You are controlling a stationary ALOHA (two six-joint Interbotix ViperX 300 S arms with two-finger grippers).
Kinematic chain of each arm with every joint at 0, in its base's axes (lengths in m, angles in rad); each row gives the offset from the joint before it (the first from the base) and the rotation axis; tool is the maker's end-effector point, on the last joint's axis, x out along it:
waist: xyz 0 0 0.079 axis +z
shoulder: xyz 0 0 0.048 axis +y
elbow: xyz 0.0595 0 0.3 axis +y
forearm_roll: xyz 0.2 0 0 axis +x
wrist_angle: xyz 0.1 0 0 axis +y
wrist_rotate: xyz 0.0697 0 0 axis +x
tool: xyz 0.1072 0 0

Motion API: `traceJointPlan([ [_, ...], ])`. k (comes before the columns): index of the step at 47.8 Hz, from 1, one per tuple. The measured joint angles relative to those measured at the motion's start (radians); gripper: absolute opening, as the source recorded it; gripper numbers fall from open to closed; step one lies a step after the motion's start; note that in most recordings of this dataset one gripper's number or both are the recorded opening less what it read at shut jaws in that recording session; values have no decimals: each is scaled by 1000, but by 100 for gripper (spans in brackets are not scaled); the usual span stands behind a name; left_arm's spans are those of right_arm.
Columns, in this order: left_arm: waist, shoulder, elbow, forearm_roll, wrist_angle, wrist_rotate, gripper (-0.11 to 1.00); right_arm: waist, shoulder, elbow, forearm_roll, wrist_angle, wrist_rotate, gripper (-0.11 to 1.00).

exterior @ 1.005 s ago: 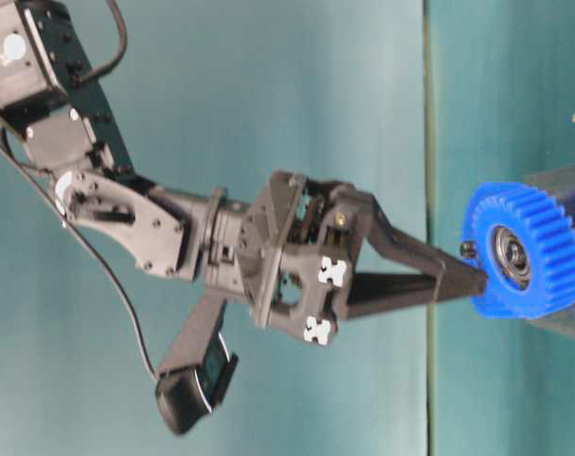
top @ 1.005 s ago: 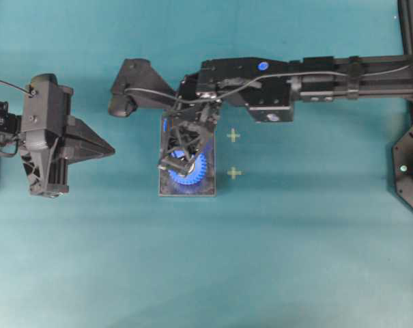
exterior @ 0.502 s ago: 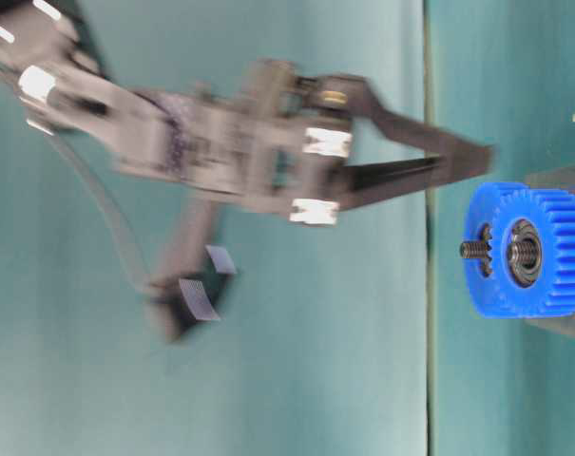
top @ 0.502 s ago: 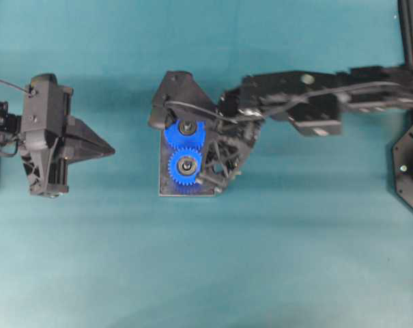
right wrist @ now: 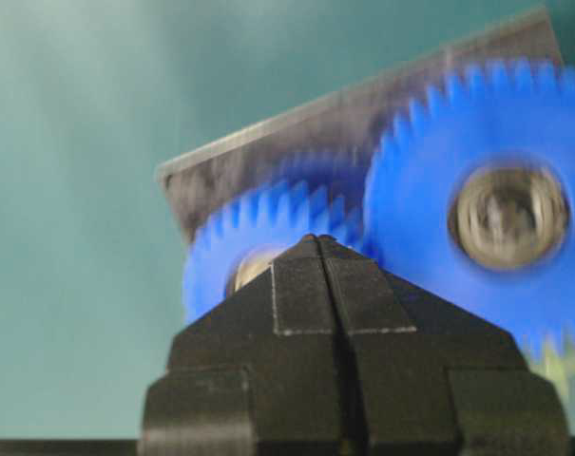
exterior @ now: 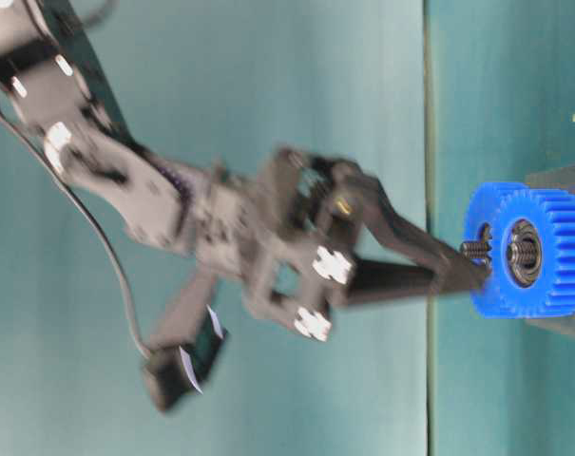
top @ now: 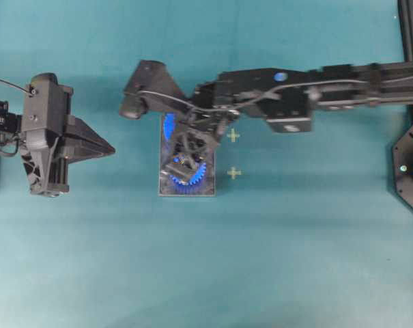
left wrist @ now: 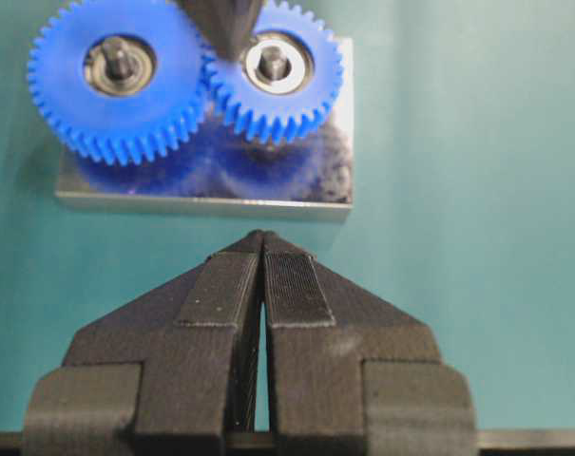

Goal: Fit the small gear onto the shaft.
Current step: 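Press and wiggle the small gear down the shaft with the right gripper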

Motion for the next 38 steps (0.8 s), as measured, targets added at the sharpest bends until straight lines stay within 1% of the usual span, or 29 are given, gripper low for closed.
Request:
traceJointPlan([
  [7, 0, 0, 0, 0, 0, 0, 0, -15, 8, -3, 3, 28, -2, -2],
  [18, 0, 0, 0, -2, 0, 0, 0, -17, -49, 81, 5, 37, 0, -2],
  [23, 0, 0, 0, -2, 0, 0, 0, 11, -89, 130, 21, 55, 18, -2],
  [29, 0, 0, 0, 0, 0, -3, 0, 57, -130, 172, 25, 83, 57, -2],
  [33, 0, 0, 0, 0, 0, -3, 0, 63, -150, 169, 25, 74, 67, -2],
  [38, 0, 0, 0, 0, 0, -3, 0, 48, -150, 146, 6, 38, 69, -2],
])
